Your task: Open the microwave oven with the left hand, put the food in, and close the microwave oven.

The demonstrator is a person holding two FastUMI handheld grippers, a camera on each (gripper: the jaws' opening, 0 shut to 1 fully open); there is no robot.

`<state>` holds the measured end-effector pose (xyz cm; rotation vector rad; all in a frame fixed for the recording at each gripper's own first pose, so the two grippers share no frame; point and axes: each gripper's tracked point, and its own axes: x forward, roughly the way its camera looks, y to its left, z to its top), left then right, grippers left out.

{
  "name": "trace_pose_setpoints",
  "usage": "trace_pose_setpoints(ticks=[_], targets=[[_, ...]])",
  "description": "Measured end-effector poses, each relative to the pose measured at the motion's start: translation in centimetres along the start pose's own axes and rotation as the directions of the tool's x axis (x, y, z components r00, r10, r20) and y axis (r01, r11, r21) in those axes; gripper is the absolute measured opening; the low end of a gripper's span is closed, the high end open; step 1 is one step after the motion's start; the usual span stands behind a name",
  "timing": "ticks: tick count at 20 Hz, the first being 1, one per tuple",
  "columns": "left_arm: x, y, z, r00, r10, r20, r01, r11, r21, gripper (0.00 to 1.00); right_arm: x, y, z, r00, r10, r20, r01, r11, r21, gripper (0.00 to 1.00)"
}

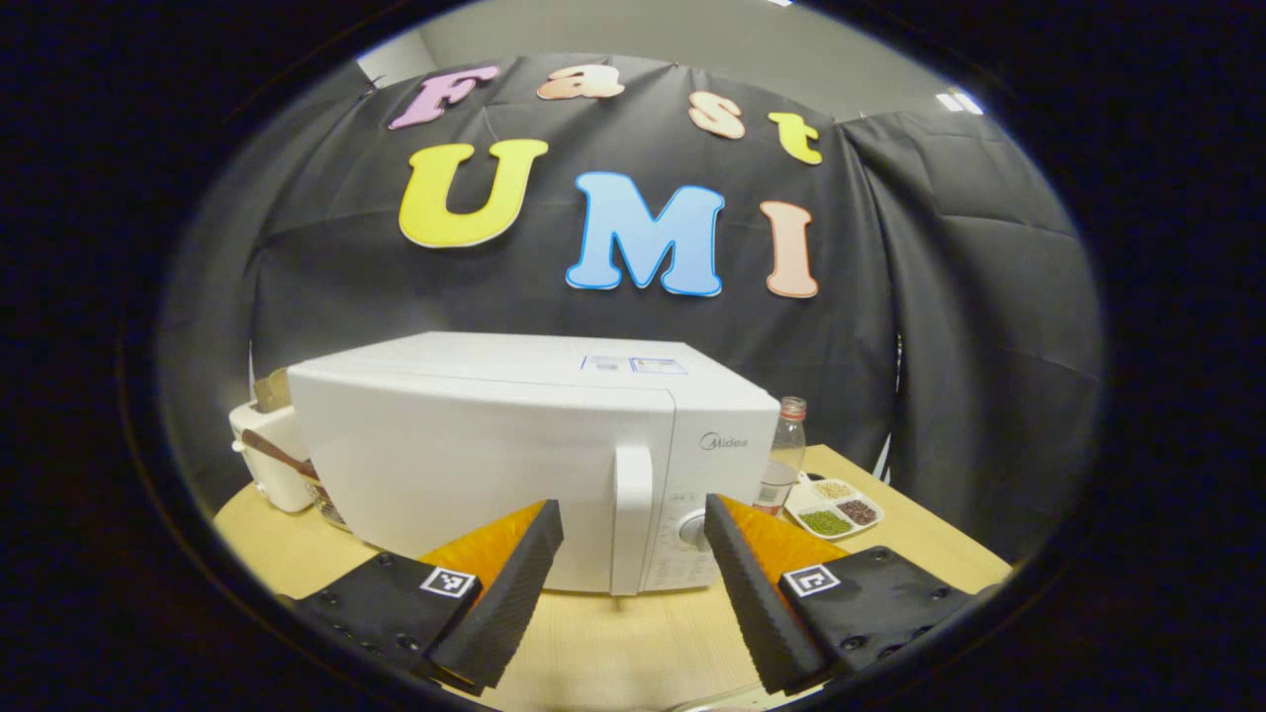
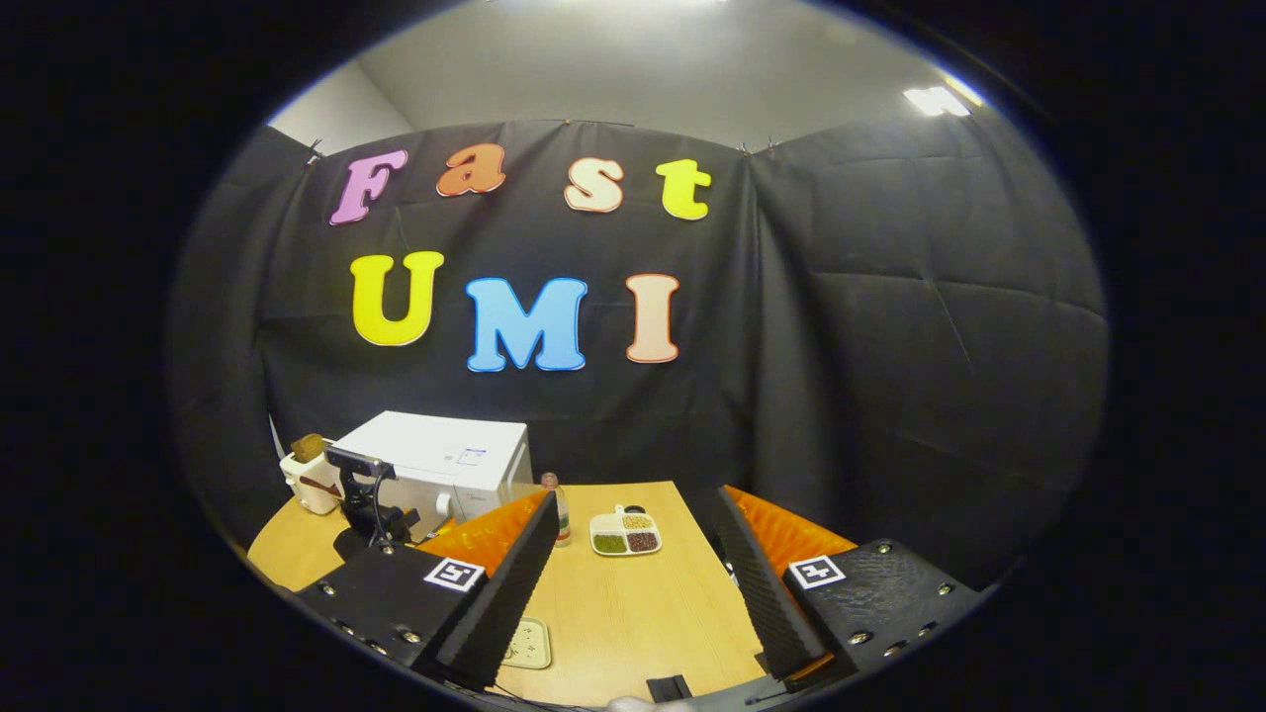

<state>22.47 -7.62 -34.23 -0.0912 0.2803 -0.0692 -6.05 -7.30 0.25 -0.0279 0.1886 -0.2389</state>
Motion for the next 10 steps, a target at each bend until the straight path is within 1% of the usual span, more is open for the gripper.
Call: trace_pose_setpoints(ticks=[1, 4, 5, 6, 8, 10], targets=[[0.8, 0.0, -0.2, 1.000, -0.001, -0.002, 0.001, 1.000, 0.005, 0.97, 0.0, -0.4, -0.5, 1.000, -0.015, -0.014, 0.015, 1.000, 0.008, 0.96], [2.4, -0.1, -0.4, 1.000, -0.004, 0.000, 0.004, 1.000, 0.016, 0.97, 0.0, -0.9, -1.2, 0.998, -0.039, -0.039, 0.041, 0.999, 0.030, 0.96], [2.8, 0.0, -0.7, 1.000, 0.000, -0.011, 0.000, 1.000, 0.015, 0.96, 0.2, -1.1, -1.1, 0.998, -0.047, -0.038, 0.048, 0.998, 0.038, 0.96], [3.1, 0.2, -1.4, 0.999, 0.010, -0.036, -0.010, 1.000, 0.022, 0.99, 0.3, -1.1, -1.1, 0.998, -0.053, -0.038, 0.055, 0.998, 0.037, 0.96], [3.5, 0.1, -2.1, 0.998, 0.003, -0.058, -0.002, 1.000, 0.021, 0.93, 0.6, -0.9, -1.2, 0.998, -0.055, -0.036, 0.056, 0.998, 0.029, 0.96], [3.7, 0.3, -1.9, 0.999, 0.013, -0.051, -0.011, 0.999, 0.034, 0.75, 1.1, -0.5, -1.2, 0.998, -0.048, -0.038, 0.049, 0.999, 0.020, 0.96]])
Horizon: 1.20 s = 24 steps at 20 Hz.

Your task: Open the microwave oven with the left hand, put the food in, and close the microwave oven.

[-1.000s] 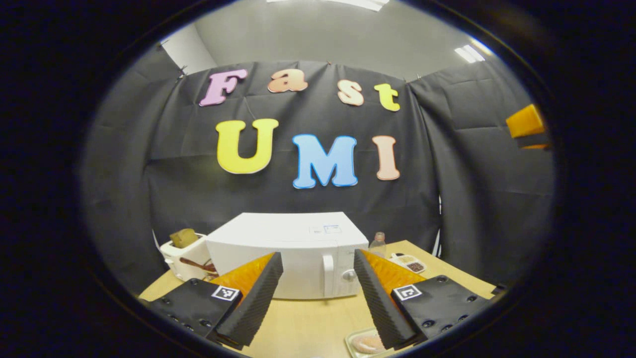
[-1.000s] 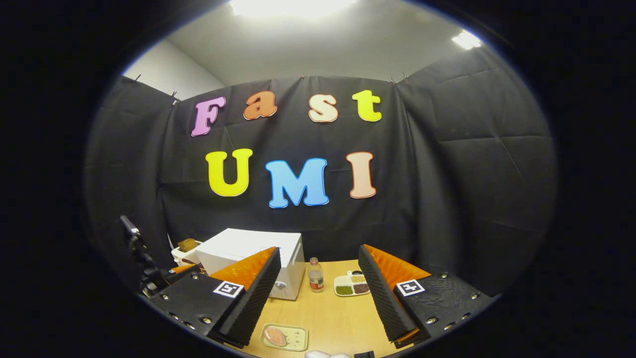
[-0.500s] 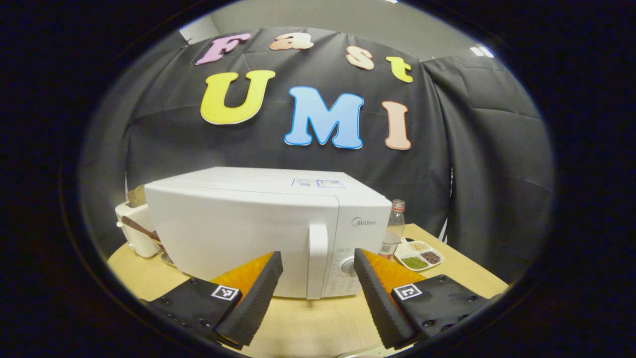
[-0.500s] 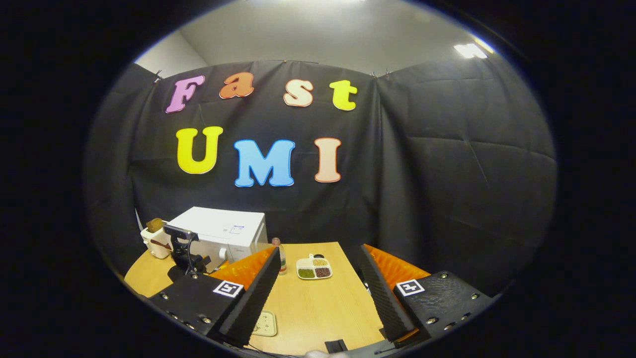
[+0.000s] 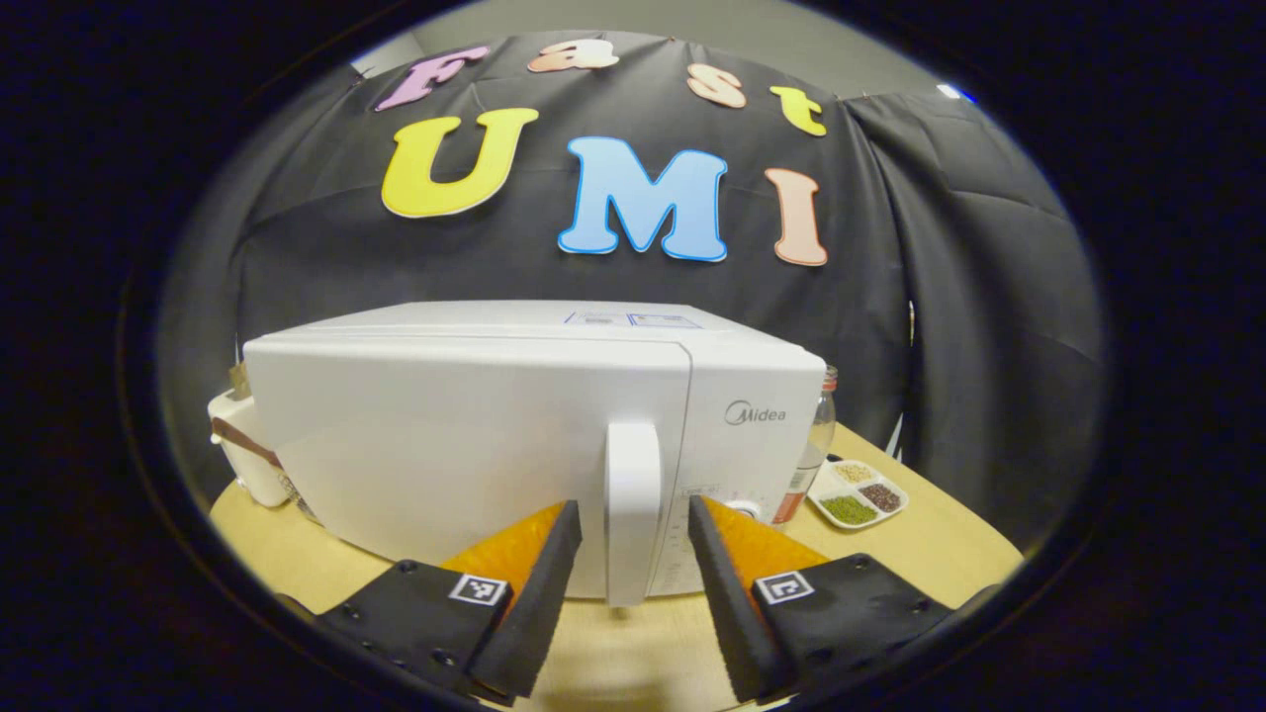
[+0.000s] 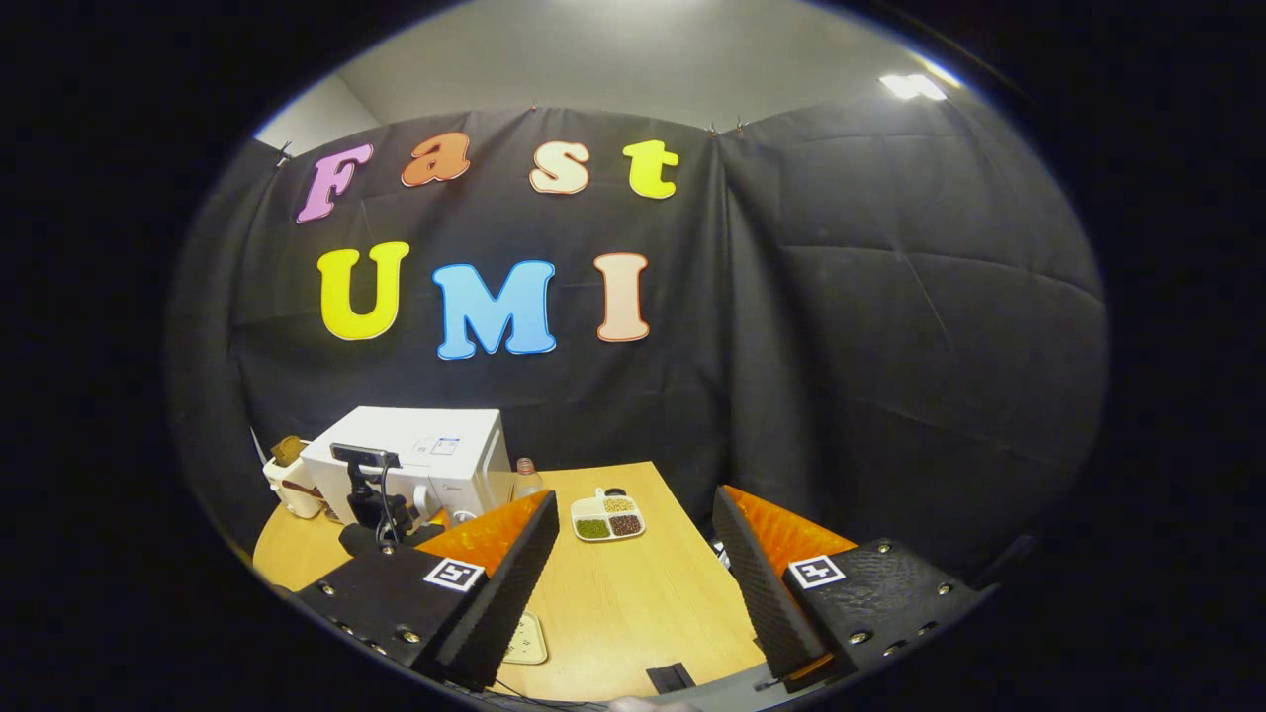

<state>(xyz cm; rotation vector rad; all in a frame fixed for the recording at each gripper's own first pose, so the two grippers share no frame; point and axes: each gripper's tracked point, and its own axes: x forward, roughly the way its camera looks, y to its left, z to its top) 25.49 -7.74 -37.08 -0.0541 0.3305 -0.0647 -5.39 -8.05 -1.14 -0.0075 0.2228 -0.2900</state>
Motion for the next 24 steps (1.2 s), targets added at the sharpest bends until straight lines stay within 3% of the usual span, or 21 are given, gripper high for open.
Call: trace_pose_setpoints(ticks=[4, 10, 15, 21, 23, 24], targets=[[0.4, -0.2, 0.0, 1.000, -0.019, -0.017, 0.020, 0.998, 0.065, 0.36, 0.7, 0.5, 0.1, 1.000, 0.015, -0.002, -0.015, 1.000, 0.013, 0.96], [0.2, 0.0, 0.0, 0.999, -0.031, -0.030, 0.032, 0.999, 0.024, 0.18, 1.3, 1.3, -1.1, 0.998, 0.046, -0.032, -0.046, 0.999, -0.006, 0.96], [0.2, 0.0, 0.1, 0.999, -0.026, -0.038, 0.027, 0.999, 0.026, 0.16, 1.5, 0.7, -1.6, 0.998, 0.050, -0.045, -0.050, 0.999, -0.004, 0.96], [0.0, 0.0, 0.0, 0.998, -0.022, -0.061, 0.026, 0.998, 0.053, 0.16, 2.2, 1.3, -2.6, 0.992, 0.110, -0.066, -0.109, 0.994, 0.013, 0.96], [-2.4, 0.3, -1.4, 0.994, -0.006, -0.106, 0.010, 0.999, 0.040, 0.17, 2.7, 1.7, -2.5, 0.988, 0.143, -0.066, -0.141, 0.989, 0.033, 0.96], [-4.2, 0.5, -1.1, 0.998, -0.001, -0.065, 0.005, 0.998, 0.060, 0.16, 2.9, 1.9, -2.4, 0.986, 0.157, -0.060, -0.154, 0.987, 0.042, 0.96]])
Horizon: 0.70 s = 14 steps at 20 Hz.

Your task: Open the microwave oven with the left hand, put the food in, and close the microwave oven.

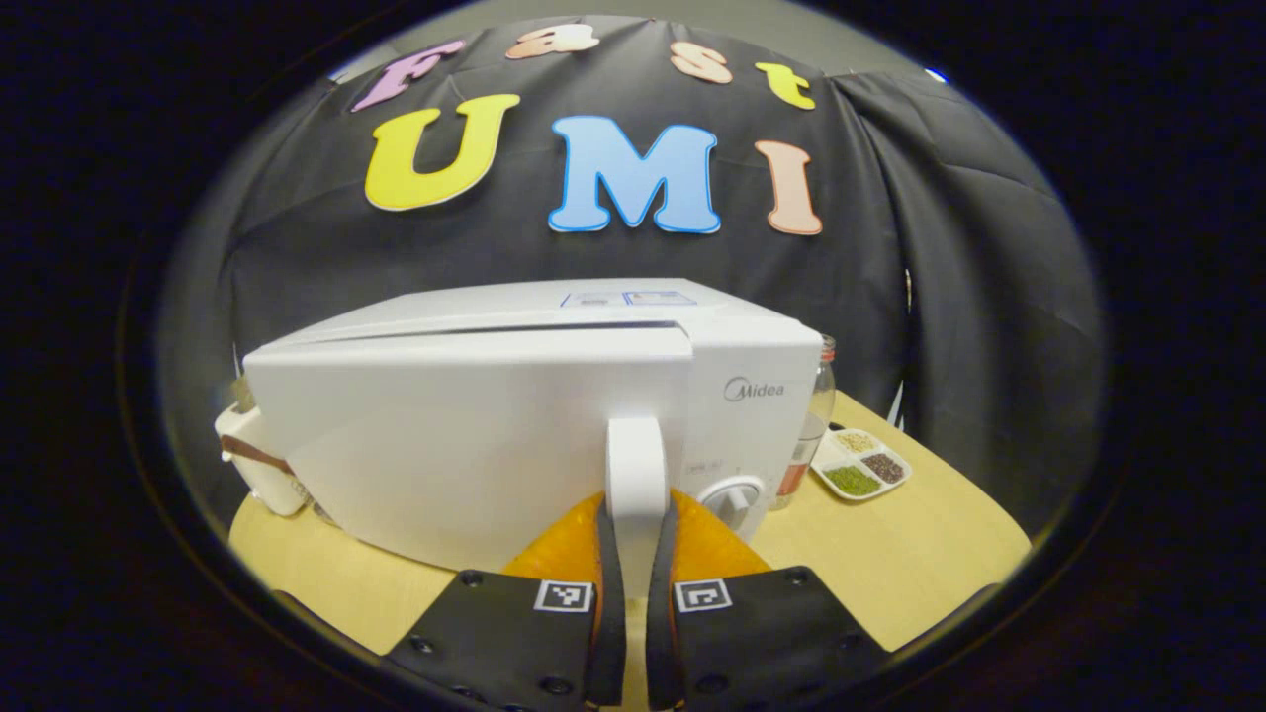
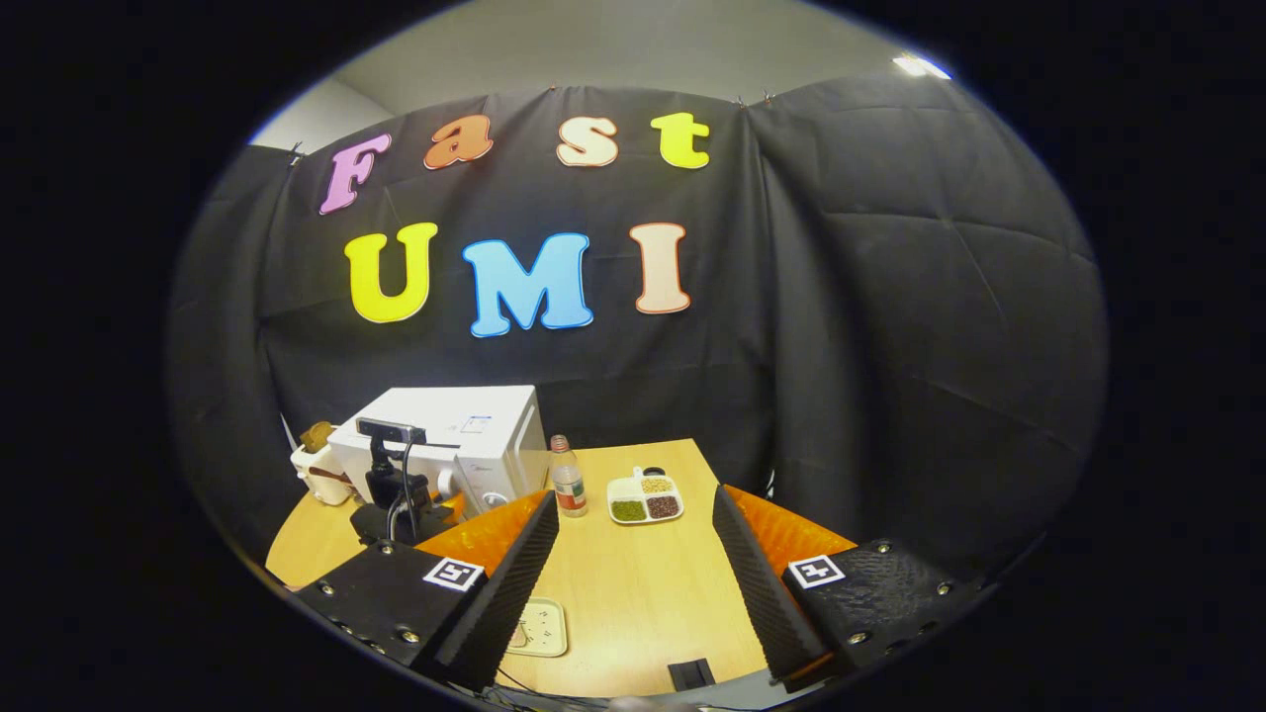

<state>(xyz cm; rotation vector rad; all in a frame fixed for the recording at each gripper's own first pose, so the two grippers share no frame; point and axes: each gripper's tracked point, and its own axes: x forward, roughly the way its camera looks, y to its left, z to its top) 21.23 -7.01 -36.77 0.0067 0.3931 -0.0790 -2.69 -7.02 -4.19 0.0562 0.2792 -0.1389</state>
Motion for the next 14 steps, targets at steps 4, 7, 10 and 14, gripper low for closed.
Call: trace_pose_setpoints(ticks=[4, 7, 10, 14], targets=[[-4.6, 1.2, -1.5, 1.000, 0.009, 0.000, -0.009, 1.000, 0.028, 0.19, 1.0, -0.1, -0.5, 0.999, 0.052, -0.016, -0.052, 0.998, 0.029, 0.96], [-5.8, 1.6, -1.6, 0.999, 0.043, -0.003, -0.043, 0.997, 0.059, 0.21, 1.2, 0.1, -0.8, 0.997, 0.070, -0.036, -0.070, 0.998, 0.003, 0.97], [-5.9, 1.9, -1.6, 0.996, 0.093, -0.003, -0.092, 0.992, 0.084, 0.28, 0.4, 0.0, -0.2, 0.997, 0.073, -0.007, -0.073, 0.997, -0.037, 0.97], [-6.3, 2.4, 0.2, 0.991, 0.117, 0.067, -0.123, 0.986, 0.110, 0.82, -0.7, -0.4, -0.6, 0.997, 0.072, -0.005, -0.072, 0.996, -0.046, 0.97]])
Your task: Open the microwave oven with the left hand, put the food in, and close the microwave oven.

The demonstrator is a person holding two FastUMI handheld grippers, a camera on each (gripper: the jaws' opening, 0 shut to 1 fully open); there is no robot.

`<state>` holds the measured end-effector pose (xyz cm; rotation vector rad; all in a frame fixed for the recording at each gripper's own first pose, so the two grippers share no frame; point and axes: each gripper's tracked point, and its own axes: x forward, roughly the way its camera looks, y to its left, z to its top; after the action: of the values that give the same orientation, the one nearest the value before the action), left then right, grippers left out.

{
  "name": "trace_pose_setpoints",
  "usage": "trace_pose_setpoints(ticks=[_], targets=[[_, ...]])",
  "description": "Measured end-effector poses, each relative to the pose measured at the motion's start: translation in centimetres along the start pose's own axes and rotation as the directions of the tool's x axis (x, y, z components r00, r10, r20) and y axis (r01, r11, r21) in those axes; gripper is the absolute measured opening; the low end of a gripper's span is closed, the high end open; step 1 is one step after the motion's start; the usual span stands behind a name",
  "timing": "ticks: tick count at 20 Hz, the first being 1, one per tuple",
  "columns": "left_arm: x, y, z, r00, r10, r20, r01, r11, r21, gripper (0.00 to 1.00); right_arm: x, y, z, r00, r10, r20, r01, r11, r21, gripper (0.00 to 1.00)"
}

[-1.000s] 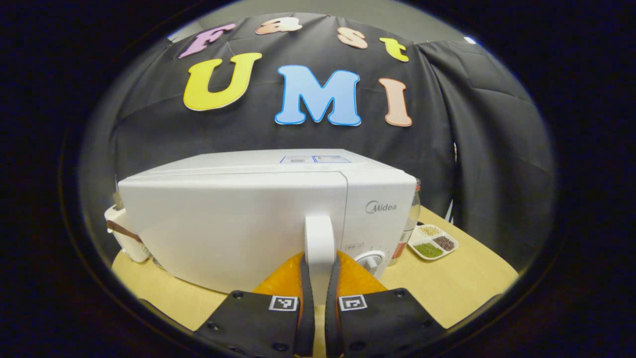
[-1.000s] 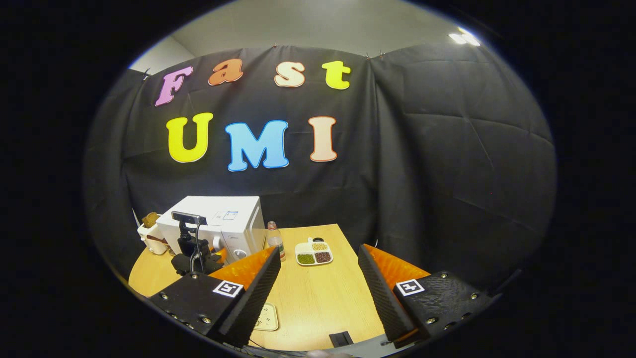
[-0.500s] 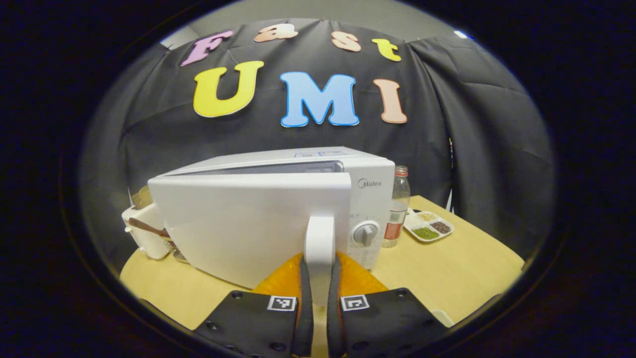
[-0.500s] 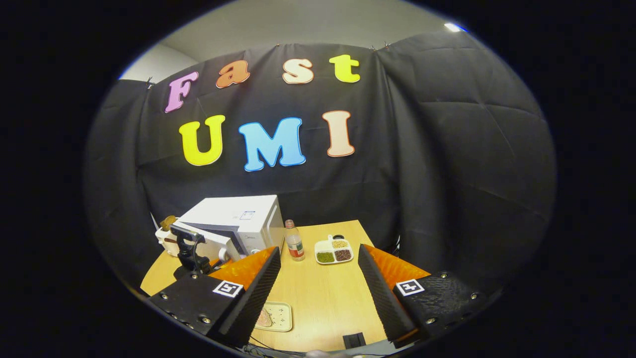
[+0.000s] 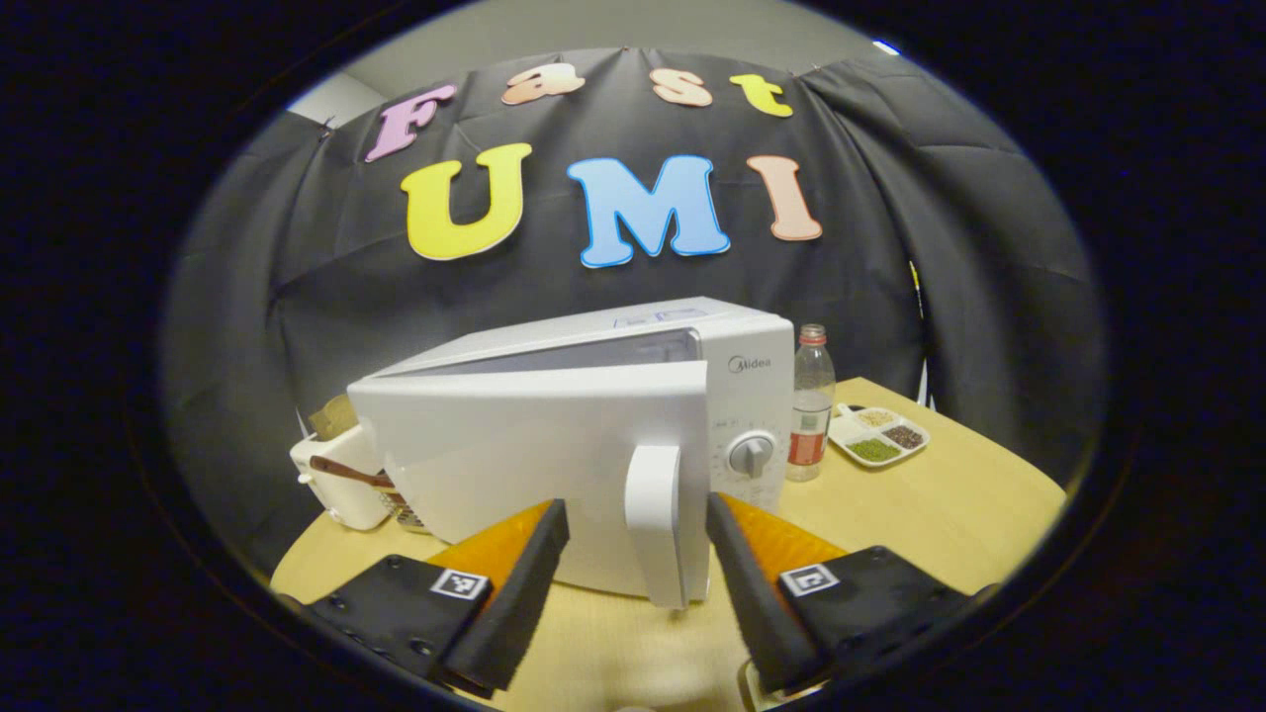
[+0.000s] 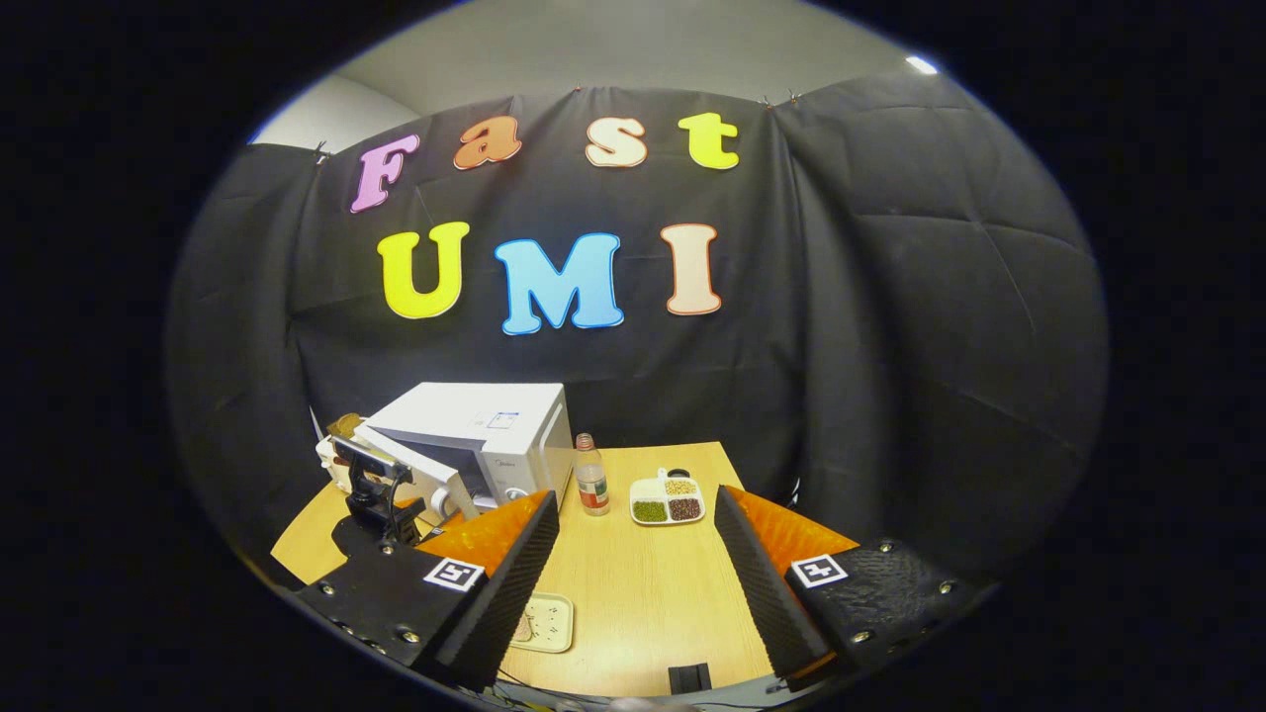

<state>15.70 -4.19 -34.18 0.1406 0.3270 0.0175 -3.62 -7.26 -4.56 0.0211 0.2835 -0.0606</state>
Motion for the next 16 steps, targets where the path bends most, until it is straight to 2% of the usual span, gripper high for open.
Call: trace_pose_setpoints(ticks=[1, 3, 4, 6, 9, 11, 13, 16], targets=[[0.0, 0.5, -0.2, 1.000, 0.017, -0.010, -0.017, 1.000, 0.000, 1.00, -0.3, -0.2, 0.0, 1.000, -0.005, 0.001, 0.005, 1.000, -0.002, 0.97], [0.4, 1.8, -1.0, 0.998, 0.048, -0.029, -0.049, 0.998, -0.026, 0.98, -0.7, -0.3, -0.1, 1.000, -0.011, 0.001, 0.011, 1.000, -0.005, 0.97], [0.4, 1.8, -1.4, 0.999, 0.038, -0.033, -0.039, 0.997, -0.059, 1.00, -0.9, -0.4, -0.2, 1.000, -0.014, 0.000, 0.014, 1.000, -0.008, 0.97], [0.1, 2.0, -1.8, 0.999, 0.025, -0.043, -0.029, 0.995, -0.098, 0.99, -1.2, -0.3, -0.4, 1.000, -0.013, -0.006, 0.013, 1.000, -0.010, 0.97], [-0.1, 1.9, -1.6, 0.999, 0.032, -0.043, -0.034, 0.998, -0.062, 0.96, -1.5, 0.2, -0.8, 1.000, -0.001, -0.007, 0.001, 1.000, -0.003, 0.97], [-0.3, 2.3, -1.6, 0.999, 0.026, -0.040, -0.029, 0.996, -0.079, 0.94, -1.7, 0.5, -0.8, 1.000, 0.005, -0.001, -0.005, 1.000, -0.004, 0.97], [-0.5, 2.3, -1.9, 0.999, 0.017, -0.038, -0.020, 0.996, -0.092, 1.00, -1.8, 0.7, -1.1, 1.000, 0.006, -0.004, -0.006, 1.000, -0.009, 0.97], [-1.6, 2.9, -2.3, 0.999, 0.024, -0.041, -0.028, 0.994, -0.108, 0.98, -2.1, 1.2, -1.5, 1.000, 0.016, -0.017, -0.016, 1.000, -0.012, 0.97]])
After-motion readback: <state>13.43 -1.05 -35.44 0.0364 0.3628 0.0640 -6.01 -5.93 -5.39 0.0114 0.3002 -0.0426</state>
